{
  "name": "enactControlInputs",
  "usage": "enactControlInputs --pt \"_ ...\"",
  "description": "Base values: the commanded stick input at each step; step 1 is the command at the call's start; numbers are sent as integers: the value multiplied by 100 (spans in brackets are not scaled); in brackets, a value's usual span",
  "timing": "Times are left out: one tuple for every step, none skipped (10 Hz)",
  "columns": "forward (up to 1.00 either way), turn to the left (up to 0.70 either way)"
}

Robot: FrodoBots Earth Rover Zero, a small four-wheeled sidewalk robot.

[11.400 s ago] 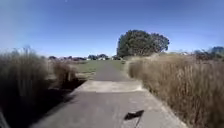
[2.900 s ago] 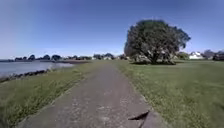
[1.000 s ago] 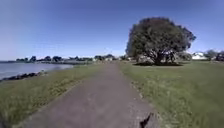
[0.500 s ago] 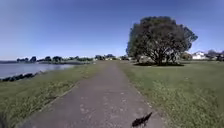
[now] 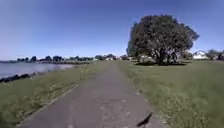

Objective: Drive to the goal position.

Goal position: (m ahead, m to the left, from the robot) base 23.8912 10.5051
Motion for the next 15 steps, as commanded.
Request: enactControlInputs --pt "70 0" --pt "70 0" --pt "70 0" --pt "70 0" --pt "70 0" --pt "70 0" --pt "70 0" --pt "70 0" --pt "70 0" --pt "70 0" --pt "70 0" --pt "70 0" --pt "70 0" --pt "70 0" --pt "70 0"
